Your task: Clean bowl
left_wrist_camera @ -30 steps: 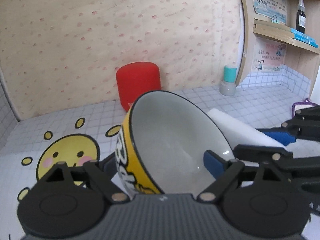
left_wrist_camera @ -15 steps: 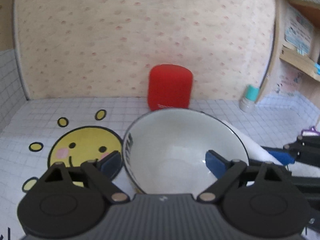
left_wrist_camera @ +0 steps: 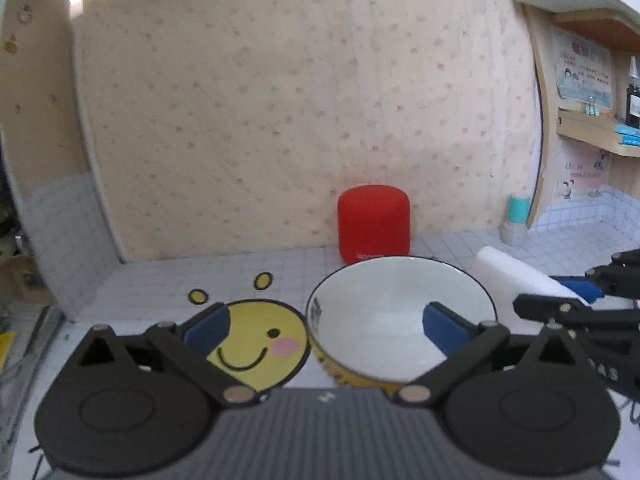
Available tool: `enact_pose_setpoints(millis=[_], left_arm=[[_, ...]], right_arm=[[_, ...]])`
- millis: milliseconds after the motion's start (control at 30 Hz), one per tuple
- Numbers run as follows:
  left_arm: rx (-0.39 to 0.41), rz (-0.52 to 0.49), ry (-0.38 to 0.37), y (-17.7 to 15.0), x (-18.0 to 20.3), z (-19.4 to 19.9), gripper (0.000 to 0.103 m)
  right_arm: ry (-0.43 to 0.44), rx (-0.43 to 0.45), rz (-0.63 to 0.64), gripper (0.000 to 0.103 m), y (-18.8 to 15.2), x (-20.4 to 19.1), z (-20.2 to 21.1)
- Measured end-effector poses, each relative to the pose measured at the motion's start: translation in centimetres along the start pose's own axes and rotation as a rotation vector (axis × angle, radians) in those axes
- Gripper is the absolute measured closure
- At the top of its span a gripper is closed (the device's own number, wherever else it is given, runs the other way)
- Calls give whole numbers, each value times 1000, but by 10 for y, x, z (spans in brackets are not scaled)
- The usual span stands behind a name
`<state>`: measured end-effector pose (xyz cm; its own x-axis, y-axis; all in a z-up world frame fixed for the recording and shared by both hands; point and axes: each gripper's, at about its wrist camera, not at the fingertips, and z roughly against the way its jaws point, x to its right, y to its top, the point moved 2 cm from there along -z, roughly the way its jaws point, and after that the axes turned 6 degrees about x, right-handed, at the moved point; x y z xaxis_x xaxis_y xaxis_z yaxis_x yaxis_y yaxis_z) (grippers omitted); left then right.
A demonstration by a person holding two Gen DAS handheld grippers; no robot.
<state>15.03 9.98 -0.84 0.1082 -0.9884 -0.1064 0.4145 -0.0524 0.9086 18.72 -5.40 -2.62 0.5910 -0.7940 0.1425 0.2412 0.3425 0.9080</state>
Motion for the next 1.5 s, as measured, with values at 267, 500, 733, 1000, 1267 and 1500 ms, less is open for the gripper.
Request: enact_pose_setpoints(millis=[267,500,733,1000,1267,1500], left_arm=[[4,30,26,-14,-8,24,0],[-26,61,18,-26,-11,27,0],[-64,71,20,-36,-7,28,0],[-121,79,29,-46,-2,29,0],[-162,56,49,-54,8,36,0],[-186,103,50,-56,11,44,0]], right_arm=[[-51,30,-124,85,0,-2,7],[-124,-17,-229,85,-10,2,-1],[-145,-46,-195,33,-17,-5,2],[-179,-3,-125,6,-14,-13,32],[-257,-48,-178,0,-24,-6,51],[-276,-80,-203,0,-33,-4,62]])
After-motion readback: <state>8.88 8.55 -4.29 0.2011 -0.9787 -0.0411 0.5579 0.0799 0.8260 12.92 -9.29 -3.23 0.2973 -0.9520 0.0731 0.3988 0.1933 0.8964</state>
